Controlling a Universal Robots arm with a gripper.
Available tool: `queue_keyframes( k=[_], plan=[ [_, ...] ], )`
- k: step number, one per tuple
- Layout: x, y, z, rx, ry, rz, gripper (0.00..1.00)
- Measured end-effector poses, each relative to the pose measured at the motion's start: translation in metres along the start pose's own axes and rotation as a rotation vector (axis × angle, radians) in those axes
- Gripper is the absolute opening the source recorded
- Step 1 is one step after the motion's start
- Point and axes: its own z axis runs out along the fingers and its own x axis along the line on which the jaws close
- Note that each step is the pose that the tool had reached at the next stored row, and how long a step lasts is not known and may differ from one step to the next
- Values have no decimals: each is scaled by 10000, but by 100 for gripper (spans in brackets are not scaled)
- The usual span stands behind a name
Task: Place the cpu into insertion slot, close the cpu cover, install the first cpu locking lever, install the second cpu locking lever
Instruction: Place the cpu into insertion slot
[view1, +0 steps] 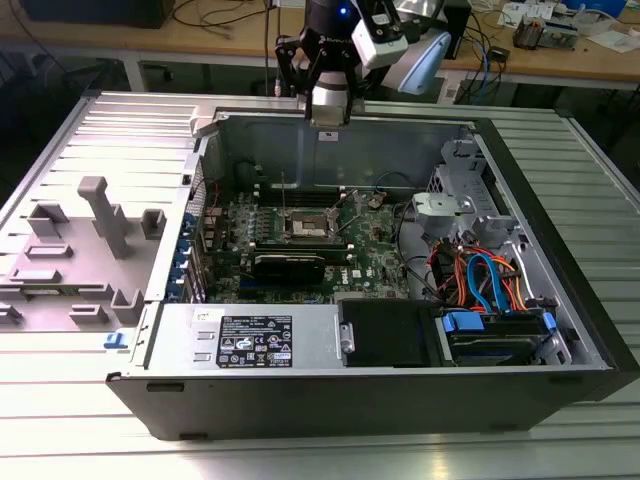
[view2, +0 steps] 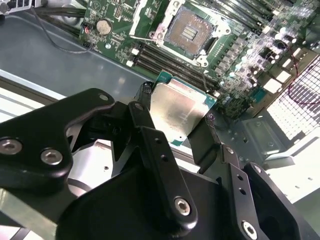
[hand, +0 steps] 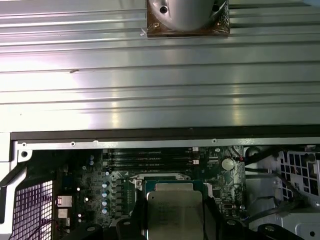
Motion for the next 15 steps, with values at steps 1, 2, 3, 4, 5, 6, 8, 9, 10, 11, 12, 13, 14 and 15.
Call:
queue_keyframes(
  k=[1, 2, 3, 4, 5, 6, 8, 9, 10, 11, 12, 13, 14, 15],
  plan=[
    [0, -3, 0, -1, -1, 1, 55],
    [0, -4, 0, -1, -1, 2, 55],
    [0, -5, 0, 0, 0, 2, 55],
    [0, -5, -1, 1, 1, 0, 55],
    [0, -6, 0, 0, 0, 0, 55],
    [0, -6, 0, 0, 0, 0, 55],
    [0, -12, -1, 1, 0, 0, 55],
    [0, -13, -1, 0, 0, 0, 55],
    [0, -13, -1, 0, 0, 0, 55],
    [0, -13, -1, 1, 1, 0, 55],
    [0, -13, -1, 1, 0, 1, 55],
    [0, -14, -1, 0, 0, 0, 55],
    [0, -14, -1, 0, 0, 1, 55],
    [0, -14, -1, 0, 0, 0, 55]
  ],
)
